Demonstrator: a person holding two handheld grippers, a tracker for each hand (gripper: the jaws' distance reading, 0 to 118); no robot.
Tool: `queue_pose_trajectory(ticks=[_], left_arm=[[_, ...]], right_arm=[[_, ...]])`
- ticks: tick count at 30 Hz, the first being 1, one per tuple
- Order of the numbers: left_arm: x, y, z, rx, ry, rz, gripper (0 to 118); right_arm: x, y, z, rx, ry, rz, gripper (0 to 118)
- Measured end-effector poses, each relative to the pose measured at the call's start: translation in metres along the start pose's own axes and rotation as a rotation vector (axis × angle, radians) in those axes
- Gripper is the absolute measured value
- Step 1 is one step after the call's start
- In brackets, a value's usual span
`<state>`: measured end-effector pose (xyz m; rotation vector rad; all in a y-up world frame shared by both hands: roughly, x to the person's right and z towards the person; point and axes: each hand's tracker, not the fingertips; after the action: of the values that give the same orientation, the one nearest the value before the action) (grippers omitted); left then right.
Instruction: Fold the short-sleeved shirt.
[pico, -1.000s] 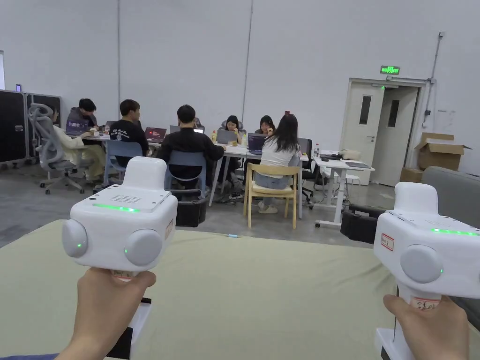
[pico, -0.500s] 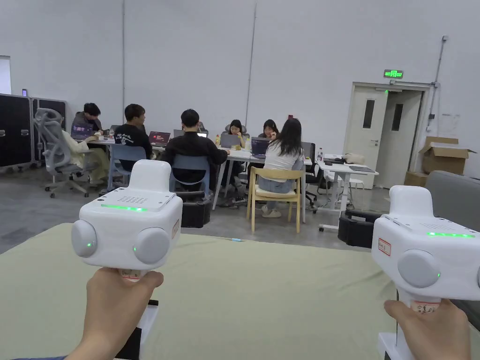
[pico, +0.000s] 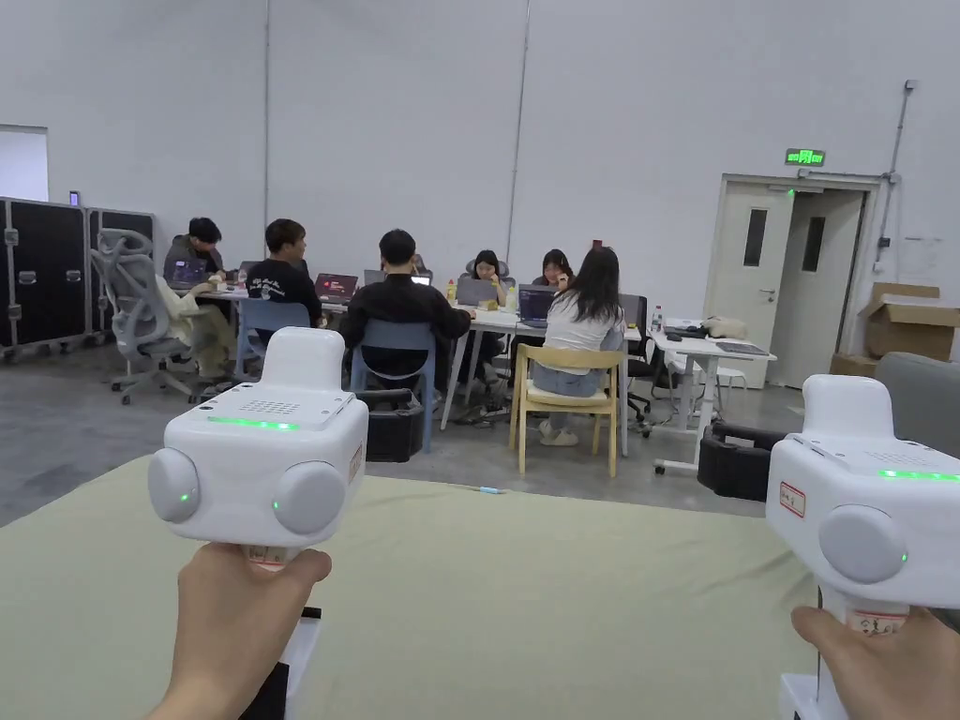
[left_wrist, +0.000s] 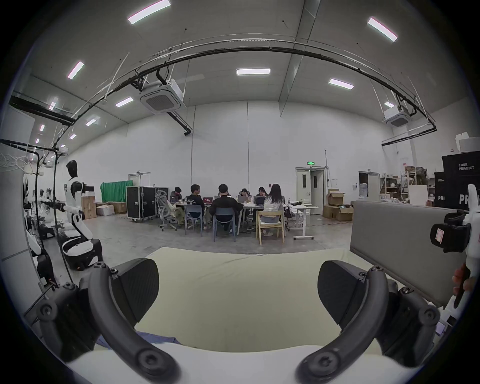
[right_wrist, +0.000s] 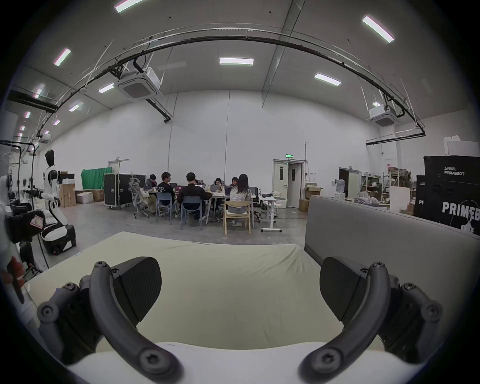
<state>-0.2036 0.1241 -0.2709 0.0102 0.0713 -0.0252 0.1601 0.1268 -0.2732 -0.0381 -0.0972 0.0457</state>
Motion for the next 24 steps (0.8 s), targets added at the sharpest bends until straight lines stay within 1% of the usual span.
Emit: queue_pose_trajectory(ticks=[3, 7, 11, 13, 16, 21, 24], left_arm=[[0.001, 0.000, 0.003, 0.008, -0.008, 0.007, 118], [0.003, 0.001, 0.003, 0.014, -0.009, 0.016, 118], [0.009, 0.003, 0.003, 0.018, 0.010, -0.032, 118], [0.010, 0.002, 0.004, 0.025, 0.007, -0.035, 118], [0.011, 0.003, 0.004, 0.023, 0.000, -0.015, 118], [0.009, 0.003, 0.003, 0.018, -0.002, -0.005, 118], [0.007, 0.005, 0.005, 0.012, -0.004, 0.028, 118]], right_arm=[[0.000, 0.000, 0.001, 0.000, 0.003, 0.002, 118], [0.002, 0.001, 0.002, -0.004, 0.002, -0.014, 118], [0.005, 0.002, 0.002, 0.000, -0.012, -0.015, 118], [0.006, 0.002, 0.002, -0.002, -0.014, -0.019, 118], [0.007, 0.003, 0.003, -0.004, -0.009, -0.024, 118], [0.006, 0.003, 0.004, 0.000, -0.015, -0.002, 118], [0.007, 0.002, 0.006, 0.003, -0.010, -0.010, 118]])
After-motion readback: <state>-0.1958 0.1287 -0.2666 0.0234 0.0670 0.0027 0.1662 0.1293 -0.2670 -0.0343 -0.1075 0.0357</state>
